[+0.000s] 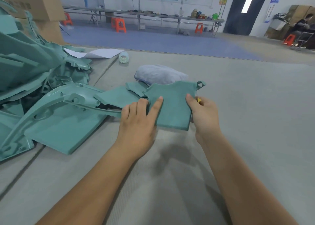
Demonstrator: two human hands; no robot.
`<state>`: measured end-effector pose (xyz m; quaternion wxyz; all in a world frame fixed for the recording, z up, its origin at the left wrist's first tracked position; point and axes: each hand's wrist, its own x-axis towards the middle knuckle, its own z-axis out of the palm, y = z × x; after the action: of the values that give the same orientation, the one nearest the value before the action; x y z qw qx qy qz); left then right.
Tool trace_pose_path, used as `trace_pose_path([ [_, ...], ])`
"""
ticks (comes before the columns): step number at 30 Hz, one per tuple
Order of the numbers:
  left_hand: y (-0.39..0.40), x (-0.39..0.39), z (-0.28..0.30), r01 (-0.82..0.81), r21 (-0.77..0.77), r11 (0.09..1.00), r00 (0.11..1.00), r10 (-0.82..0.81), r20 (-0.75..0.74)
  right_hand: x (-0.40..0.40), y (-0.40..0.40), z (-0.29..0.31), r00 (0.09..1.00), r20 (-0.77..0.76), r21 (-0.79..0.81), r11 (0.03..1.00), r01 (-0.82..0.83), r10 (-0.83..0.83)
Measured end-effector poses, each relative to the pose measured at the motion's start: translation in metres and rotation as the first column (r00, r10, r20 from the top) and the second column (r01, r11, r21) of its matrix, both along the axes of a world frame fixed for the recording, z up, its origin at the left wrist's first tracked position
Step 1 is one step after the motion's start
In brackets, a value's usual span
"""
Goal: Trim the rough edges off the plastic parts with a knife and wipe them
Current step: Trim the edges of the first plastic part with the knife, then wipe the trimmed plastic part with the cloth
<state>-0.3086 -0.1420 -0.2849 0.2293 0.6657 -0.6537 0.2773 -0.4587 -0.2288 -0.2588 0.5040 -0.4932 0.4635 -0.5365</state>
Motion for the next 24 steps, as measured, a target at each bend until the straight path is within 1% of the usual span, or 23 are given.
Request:
trace_pose_path([
  [2, 0.0, 0.003, 0.002, 0.033, 0.026, 0.999, 0.997, -0.031, -0.069, -0.005, -0.003, 0.002, 0.995, 0.067, -0.008, 0.997, -0.075, 0.075],
  [4, 0.0, 0.008, 0.007, 0.018, 0.106, 0.994, 0.992, -0.005, -0.123, -0.015, -0.009, 0.006, 0.997, 0.057, -0.033, 0.998, -0.048, 0.05],
  [6, 0.002, 0.014, 0.012, -0.068, 0.254, 0.965, 0.989, 0.099, -0.111, -0.03, -0.015, 0.009, 1.0, 0.022, -0.078, 0.997, 0.011, -0.01],
  [7, 0.002, 0.017, 0.012, -0.088, 0.29, 0.953, 0.988, 0.121, -0.098, -0.037, -0.018, 0.009, 1.0, 0.001, -0.1, 0.995, 0.03, -0.03],
  [9, 0.004, 0.018, 0.011, -0.048, 0.367, 0.929, 0.993, 0.085, -0.086, -0.049, -0.02, 0.008, 0.996, -0.058, -0.123, 0.991, 0.054, -0.061],
  [11, 0.005, 0.013, 0.008, 0.003, 0.398, 0.917, 0.998, 0.023, -0.061, -0.053, -0.022, 0.007, 0.993, -0.057, -0.124, 0.988, 0.095, -0.103],
  [13, 0.003, 0.008, 0.006, 0.019, 0.403, 0.915, 0.999, 0.002, -0.052, -0.053, -0.023, 0.01, 0.985, 0.031, -0.115, 0.978, 0.174, -0.172],
  [15, 0.002, 0.006, 0.005, 0.024, 0.402, 0.915, 0.997, 0.009, -0.081, -0.058, -0.027, 0.011, 0.939, 0.175, -0.076, 0.947, 0.313, -0.296],
  [16, 0.003, 0.006, 0.006, 0.033, 0.391, 0.92, 0.993, 0.016, -0.119, -0.062, -0.029, 0.01, 0.913, 0.172, -0.049, 0.923, 0.382, -0.369],
  [17, 0.003, 0.006, 0.006, 0.04, 0.375, 0.926, 0.984, 0.029, -0.176, -0.068, -0.031, 0.008, 0.898, 0.062, -0.042, 0.898, 0.438, -0.435],
  [18, 0.003, 0.007, 0.006, 0.041, 0.354, 0.934, 0.97, 0.049, -0.24, -0.074, -0.033, 0.005, 0.87, -0.161, -0.053, 0.884, 0.465, -0.467],
  [19, 0.003, 0.008, 0.006, 0.031, 0.331, 0.943, 0.952, 0.073, -0.296, -0.081, -0.034, -0.001, 0.785, -0.435, -0.068, 0.885, 0.46, -0.441],
  [20, 0.003, 0.009, 0.006, 0.016, 0.308, 0.951, 0.937, 0.093, -0.337, -0.085, -0.034, -0.007, 0.652, -0.662, -0.075, 0.899, 0.432, -0.369],
  [21, 0.003, 0.011, 0.006, 0.001, 0.294, 0.956, 0.923, 0.112, -0.368, -0.087, -0.033, -0.011, 0.509, -0.811, -0.078, 0.915, 0.397, -0.29],
  [22, 0.002, 0.012, 0.005, -0.009, 0.291, 0.957, 0.906, 0.131, -0.402, -0.087, -0.031, -0.016, 0.381, -0.895, -0.085, 0.926, 0.369, -0.234],
  [23, 0.002, 0.014, 0.004, -0.012, 0.295, 0.956, 0.885, 0.148, -0.442, -0.086, -0.03, -0.02, 0.286, -0.933, -0.106, 0.929, 0.356, -0.216],
  [24, 0.001, 0.015, 0.003, -0.011, 0.298, 0.954, 0.86, 0.161, -0.483, -0.085, -0.029, -0.021, 0.226, -0.946, -0.143, 0.924, 0.354, -0.233],
])
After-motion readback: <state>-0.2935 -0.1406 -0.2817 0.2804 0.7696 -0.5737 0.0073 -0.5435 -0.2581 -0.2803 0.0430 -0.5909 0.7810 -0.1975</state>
